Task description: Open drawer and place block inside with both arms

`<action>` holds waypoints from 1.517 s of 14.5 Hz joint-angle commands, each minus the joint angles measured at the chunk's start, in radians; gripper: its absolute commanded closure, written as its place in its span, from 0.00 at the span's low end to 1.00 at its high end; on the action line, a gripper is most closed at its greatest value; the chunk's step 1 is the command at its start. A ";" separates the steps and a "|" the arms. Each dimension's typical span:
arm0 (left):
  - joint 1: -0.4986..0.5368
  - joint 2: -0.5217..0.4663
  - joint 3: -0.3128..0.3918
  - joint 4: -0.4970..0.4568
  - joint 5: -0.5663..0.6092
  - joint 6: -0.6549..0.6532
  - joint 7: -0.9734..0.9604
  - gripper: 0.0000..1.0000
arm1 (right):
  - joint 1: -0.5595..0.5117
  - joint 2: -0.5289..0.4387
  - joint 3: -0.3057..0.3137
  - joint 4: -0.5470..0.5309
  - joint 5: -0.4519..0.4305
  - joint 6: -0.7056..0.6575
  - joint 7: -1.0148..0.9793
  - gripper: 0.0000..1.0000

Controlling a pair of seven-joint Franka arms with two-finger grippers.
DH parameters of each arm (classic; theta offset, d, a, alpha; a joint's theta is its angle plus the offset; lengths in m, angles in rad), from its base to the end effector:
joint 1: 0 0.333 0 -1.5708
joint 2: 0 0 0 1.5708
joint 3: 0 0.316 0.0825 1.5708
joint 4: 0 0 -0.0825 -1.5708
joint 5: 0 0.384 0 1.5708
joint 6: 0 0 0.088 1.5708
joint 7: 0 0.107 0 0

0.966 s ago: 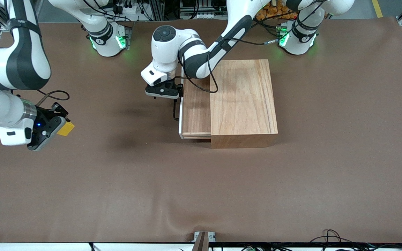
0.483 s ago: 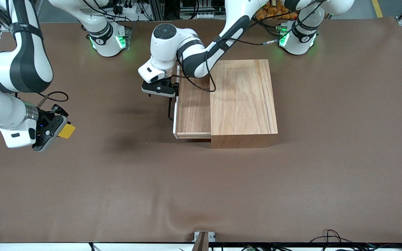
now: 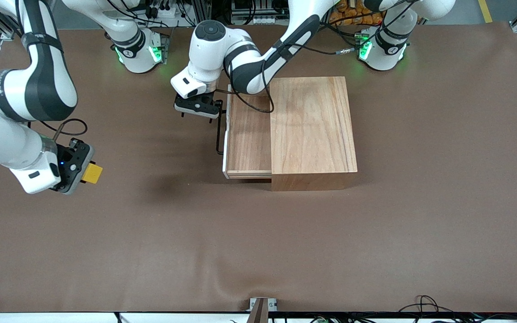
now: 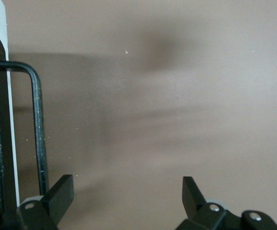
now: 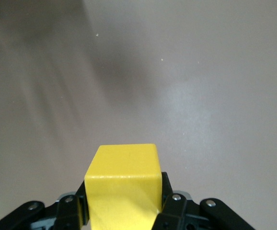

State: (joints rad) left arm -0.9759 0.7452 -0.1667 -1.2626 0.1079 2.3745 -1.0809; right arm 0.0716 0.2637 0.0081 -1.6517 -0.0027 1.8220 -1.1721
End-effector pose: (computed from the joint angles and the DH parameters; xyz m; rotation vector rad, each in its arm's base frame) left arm 0.3573 -0.6913 0.3584 2.7882 -0.0839 0.2169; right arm 0.6270 0.0494 0.4498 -2.5045 -1.8116 0.1238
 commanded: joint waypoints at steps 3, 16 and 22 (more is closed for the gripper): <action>0.049 -0.144 0.004 -0.024 -0.059 -0.131 0.004 0.00 | 0.034 -0.006 0.000 -0.014 0.006 0.020 -0.046 0.95; 0.333 -0.502 0.006 -0.217 -0.082 -0.508 0.426 0.00 | 0.349 -0.008 0.000 -0.026 0.003 0.077 -0.017 0.97; 0.515 -0.615 0.006 -0.285 -0.083 -0.625 0.654 0.00 | 0.459 0.011 -0.002 -0.020 -0.017 0.135 0.107 0.98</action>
State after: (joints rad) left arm -0.5221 0.1845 -0.1532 -1.5003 0.0441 1.7888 -0.5030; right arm 0.4605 0.2678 0.0150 -1.6672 -0.0019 1.9091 -1.1118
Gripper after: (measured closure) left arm 0.000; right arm 0.441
